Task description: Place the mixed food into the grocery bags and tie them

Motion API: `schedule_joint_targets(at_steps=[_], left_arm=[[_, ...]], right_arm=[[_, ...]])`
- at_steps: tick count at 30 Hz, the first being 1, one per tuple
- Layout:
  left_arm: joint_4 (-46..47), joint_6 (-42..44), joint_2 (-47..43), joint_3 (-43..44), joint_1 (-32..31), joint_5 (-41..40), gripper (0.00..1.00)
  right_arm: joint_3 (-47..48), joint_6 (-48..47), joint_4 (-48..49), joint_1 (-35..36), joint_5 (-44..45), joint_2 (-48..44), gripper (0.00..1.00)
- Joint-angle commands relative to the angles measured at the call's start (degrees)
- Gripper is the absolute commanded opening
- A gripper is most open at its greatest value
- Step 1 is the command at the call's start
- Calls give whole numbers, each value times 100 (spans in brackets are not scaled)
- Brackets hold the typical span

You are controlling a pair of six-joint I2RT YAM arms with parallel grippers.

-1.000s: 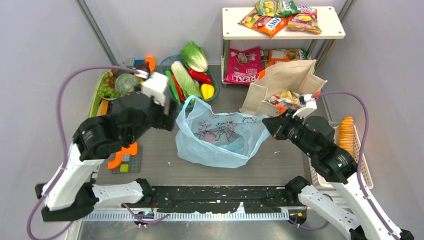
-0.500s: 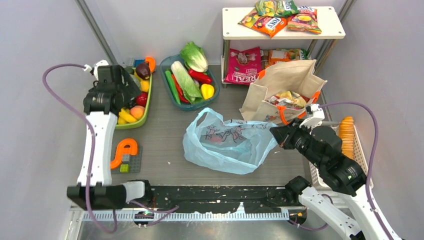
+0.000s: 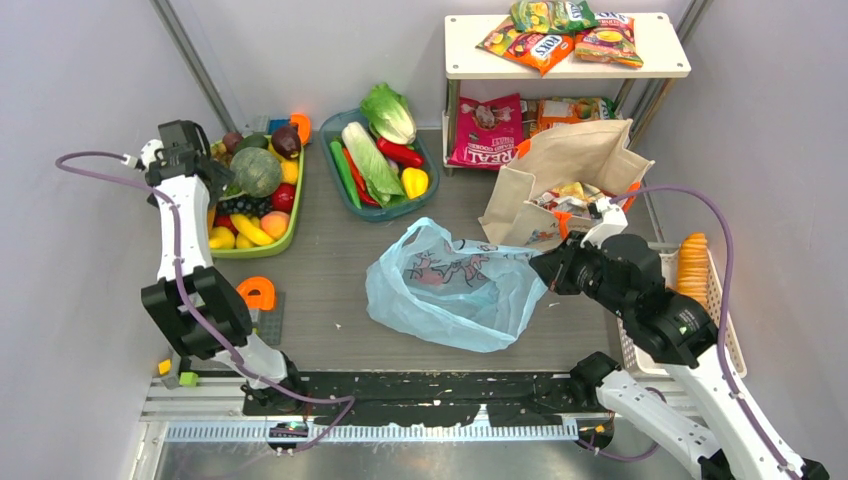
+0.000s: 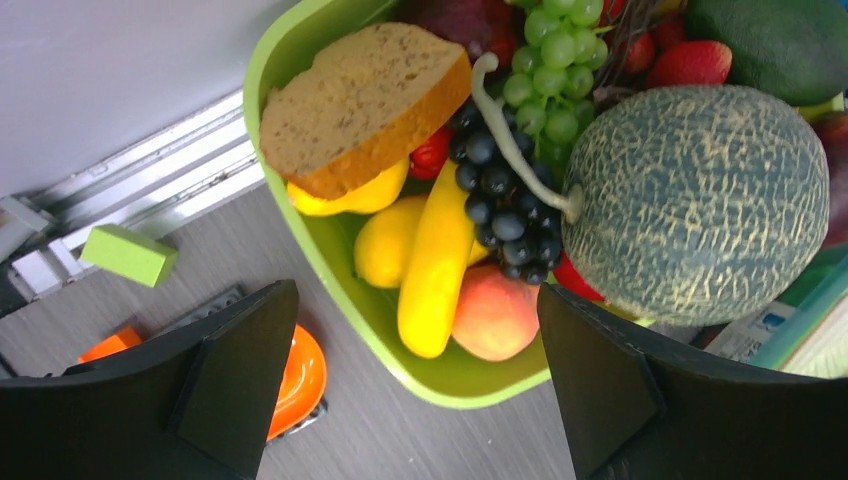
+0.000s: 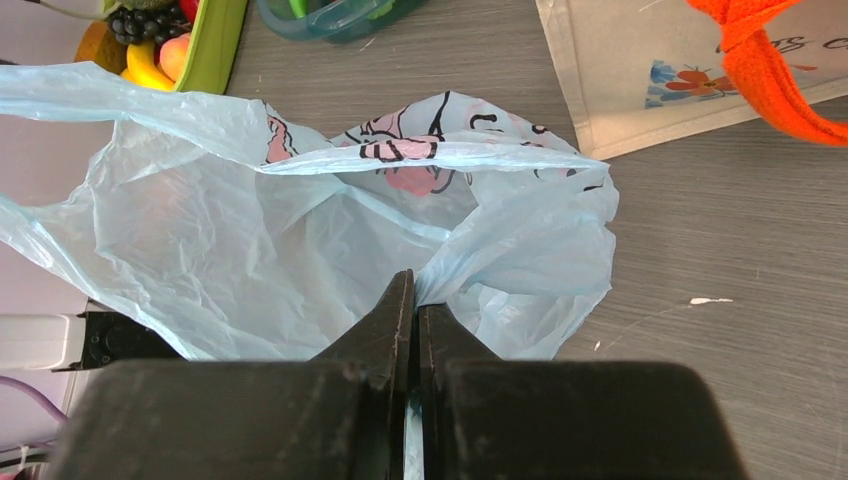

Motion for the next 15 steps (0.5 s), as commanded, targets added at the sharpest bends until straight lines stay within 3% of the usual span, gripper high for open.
schedule_joint_targets(at_steps=[1, 4, 12, 15], left_arm=[[677, -17, 452, 404, 10, -364, 91], [1009, 135, 855, 617, 10, -294, 86], [1615, 850, 1746, 1034, 10, -814, 83], [1980, 942, 2028, 1030, 14, -713, 73]], right_arm=[[440, 25, -40, -30, -125, 167, 5], [556, 65, -56, -25, -108, 197, 5], [313, 300, 208, -27, -2, -68, 5], [273, 434, 290, -28, 34, -56, 5]])
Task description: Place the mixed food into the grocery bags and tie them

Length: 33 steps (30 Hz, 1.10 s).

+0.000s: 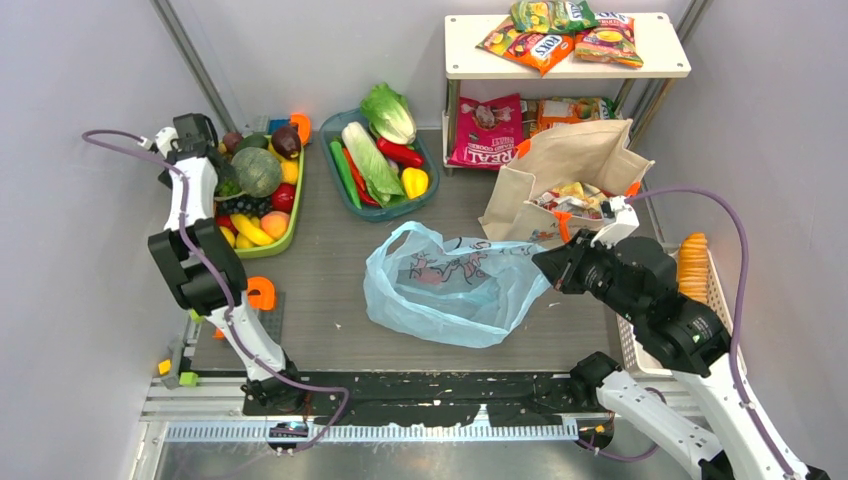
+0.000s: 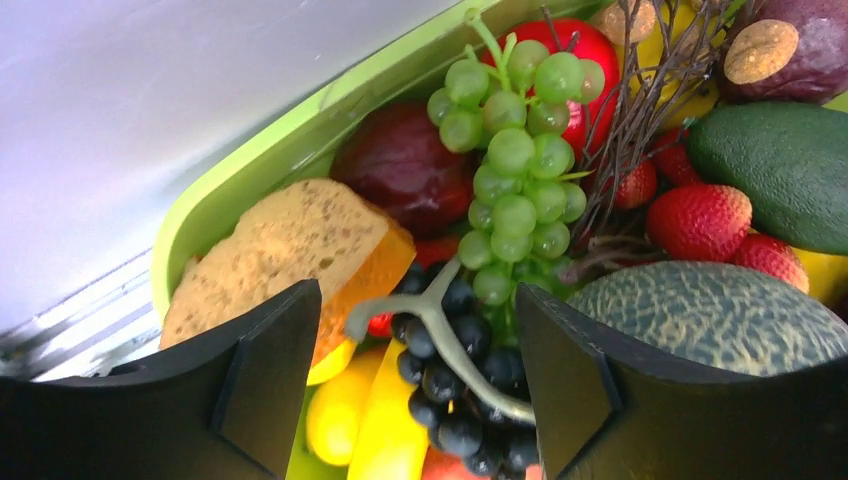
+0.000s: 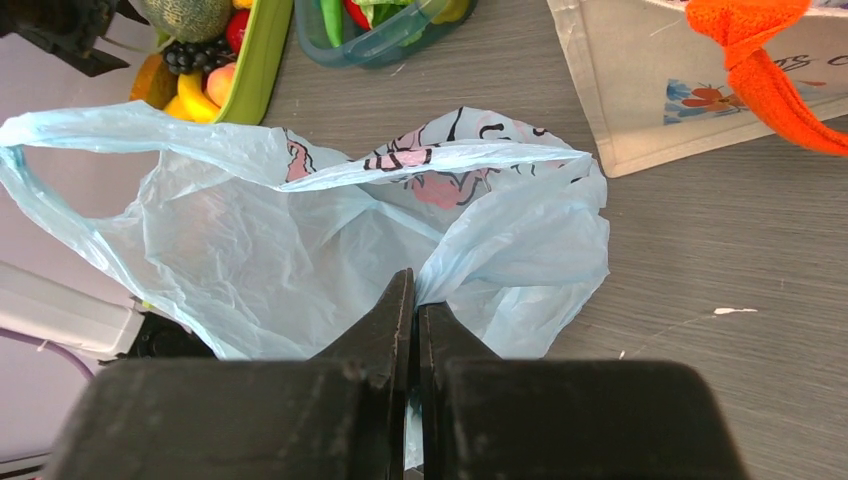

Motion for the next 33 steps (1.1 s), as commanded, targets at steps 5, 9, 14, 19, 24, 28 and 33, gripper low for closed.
schedule_joint_targets(at_steps=[5, 9, 14, 19, 24, 28, 33], left_arm=[[1080, 453, 406, 262, 11, 348, 8], [1009, 326, -196, 4, -226, 328, 0], [435, 450, -1344, 35, -828, -191, 0], [91, 468, -2434, 190, -1360, -221, 0], [1042, 758, -3834, -396, -1958, 1585, 0], [1952, 774, -4711, -803, -2972, 2424, 0], [2558, 1013, -4958, -620, -4684, 3131, 0]], right_arm=[[-34, 337, 449, -29, 118, 185, 5], [-111, 432, 511, -28, 126, 284, 5], [-232, 426, 738, -28, 251, 268, 5], [23, 258, 1078, -24, -23, 497, 5], [566, -180, 1299, -32, -442, 847, 5], [758, -300, 1453, -26, -684, 1041, 5], [624, -256, 1818, -23, -763, 941, 5]])
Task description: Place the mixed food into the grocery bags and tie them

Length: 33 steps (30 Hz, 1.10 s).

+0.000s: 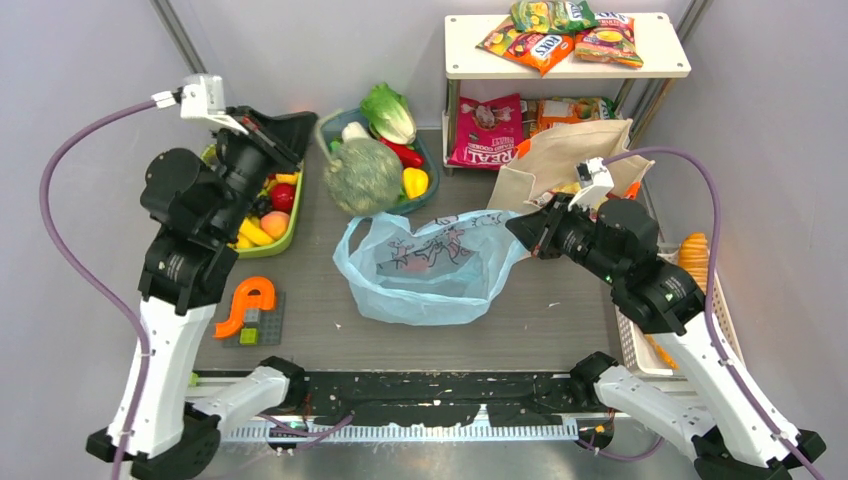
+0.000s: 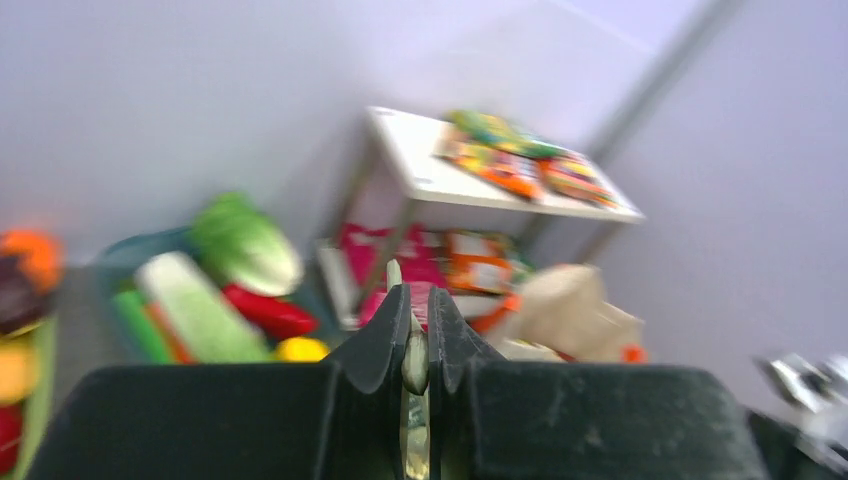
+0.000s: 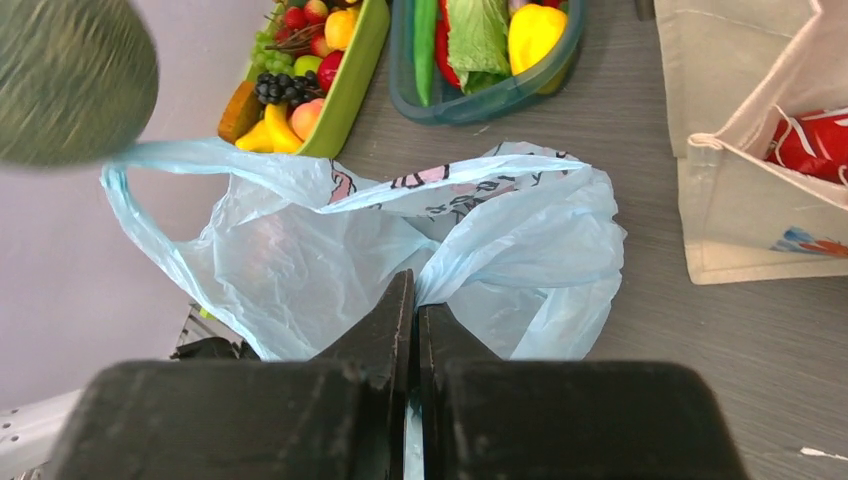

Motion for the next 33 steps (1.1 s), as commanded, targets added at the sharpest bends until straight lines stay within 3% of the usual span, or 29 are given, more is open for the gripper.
schedule_joint_targets(at_steps=[1, 5, 9, 19, 24, 26, 28, 33], left_arm=[[952, 442, 78, 295, -1507, 765, 0], [829, 1493, 620, 820, -3126, 582, 0], [515, 2138, 1093, 874, -4057, -96, 0], [655, 2435, 1765, -201, -4240, -1580, 0], [-58, 2424, 2162, -57, -4244, -1408, 0], [-361, 2493, 2227, -99, -4244, -805, 0], [-529, 2852, 2194, -269, -4338, 58, 6], [-82, 3224, 1669, -974, -4664, -100, 6]], right_arm=[[67, -109, 600, -26, -220, -163, 5], [-35, -32, 801, -28, -294, -276, 5], [-37, 28, 822, -28, -266, -396, 5], [-84, 294, 658, -26, -520, -722, 5], [-158, 326, 561, -28, -529, -776, 5], [-171, 312, 516, -28, -446, -792, 5], [-179, 306, 452, -30, -332, -790, 5], [-180, 306, 419, -28, -278, -712, 5]])
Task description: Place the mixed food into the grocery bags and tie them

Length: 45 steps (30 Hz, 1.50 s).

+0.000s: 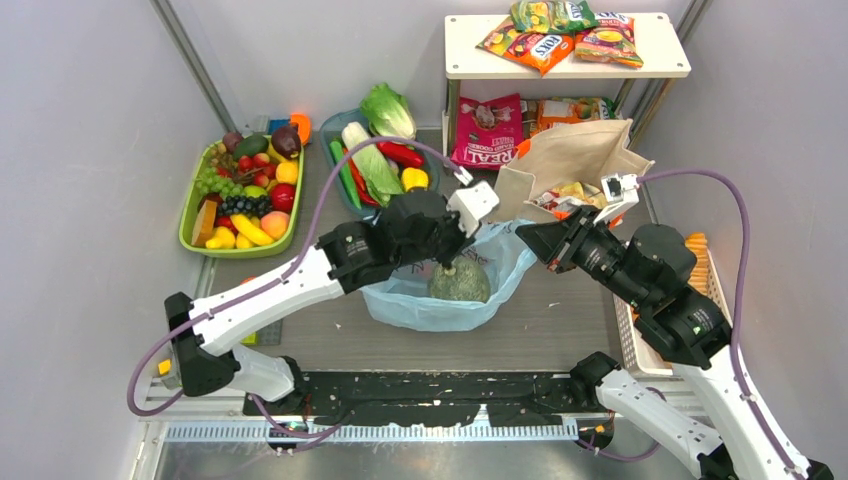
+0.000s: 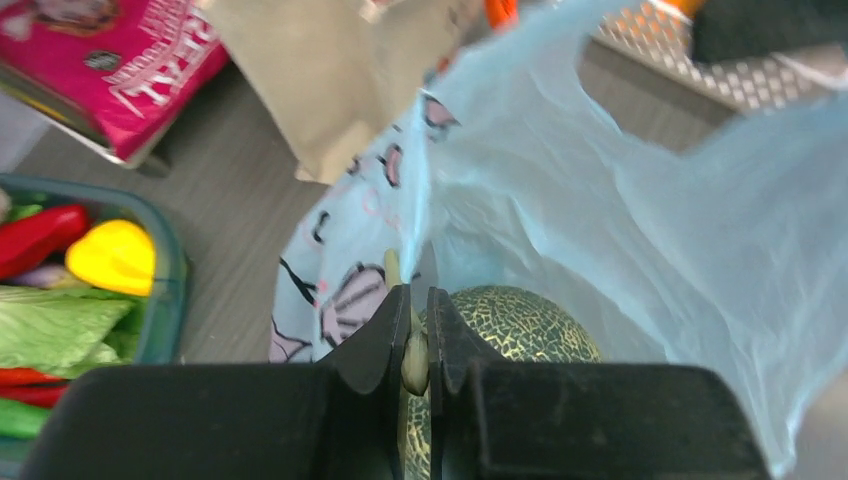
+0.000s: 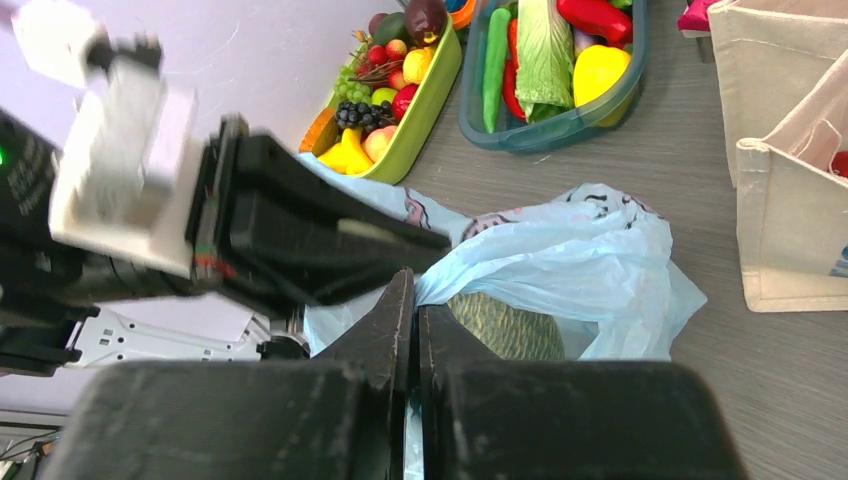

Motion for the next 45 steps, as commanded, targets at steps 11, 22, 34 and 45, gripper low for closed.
schedule_joint_targets(at_steps=[11, 22, 34, 45], left_arm=[[915, 1455, -1133, -1519, -220, 1550, 0], [1193, 1993, -1863, -1543, -216, 1308, 0], [621, 1434, -909, -1356, -214, 1821, 10], [-51, 1187, -1260, -739, -219, 905, 100]], right_arm=[[-2, 174, 120, -32, 81, 148, 5], [-622, 340, 122, -31, 42, -17, 5], [-353, 253, 33, -28, 157, 52, 5], [321, -75, -244, -24, 498, 221, 5]])
